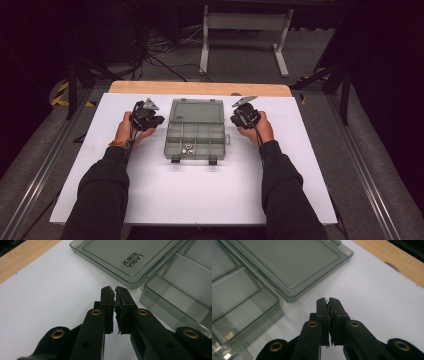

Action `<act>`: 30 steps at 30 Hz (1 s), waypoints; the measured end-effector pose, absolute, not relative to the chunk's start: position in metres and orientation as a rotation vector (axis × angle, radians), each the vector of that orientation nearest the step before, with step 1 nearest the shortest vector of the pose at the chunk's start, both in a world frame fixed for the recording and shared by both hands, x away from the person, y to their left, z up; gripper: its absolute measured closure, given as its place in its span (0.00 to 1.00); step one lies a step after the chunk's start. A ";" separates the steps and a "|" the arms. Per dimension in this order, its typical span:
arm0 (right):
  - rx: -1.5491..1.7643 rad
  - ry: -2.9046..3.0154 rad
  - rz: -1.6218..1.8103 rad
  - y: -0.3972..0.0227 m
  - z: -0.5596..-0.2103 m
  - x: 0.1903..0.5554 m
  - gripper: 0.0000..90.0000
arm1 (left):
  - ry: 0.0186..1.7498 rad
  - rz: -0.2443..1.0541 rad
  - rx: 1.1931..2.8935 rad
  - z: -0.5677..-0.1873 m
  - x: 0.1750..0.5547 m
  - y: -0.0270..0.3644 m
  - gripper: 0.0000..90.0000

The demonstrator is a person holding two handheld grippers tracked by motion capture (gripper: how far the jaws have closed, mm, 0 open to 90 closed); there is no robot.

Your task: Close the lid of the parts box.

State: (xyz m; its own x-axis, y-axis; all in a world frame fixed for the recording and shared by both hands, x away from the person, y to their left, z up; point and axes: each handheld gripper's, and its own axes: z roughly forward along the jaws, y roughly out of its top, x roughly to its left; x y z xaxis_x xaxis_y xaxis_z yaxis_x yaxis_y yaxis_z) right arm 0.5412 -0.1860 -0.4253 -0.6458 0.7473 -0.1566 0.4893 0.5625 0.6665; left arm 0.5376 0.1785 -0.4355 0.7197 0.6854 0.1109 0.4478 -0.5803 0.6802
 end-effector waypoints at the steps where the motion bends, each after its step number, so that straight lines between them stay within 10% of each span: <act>1: 0.995 2.389 0.819 -0.183 -0.426 0.542 0.98 | 0.865 0.480 2.291 -0.435 0.539 0.176 0.96; 30: 0.980 2.436 0.834 -0.171 -0.445 0.559 1.00 | 0.932 0.558 2.327 -0.454 0.556 0.150 0.99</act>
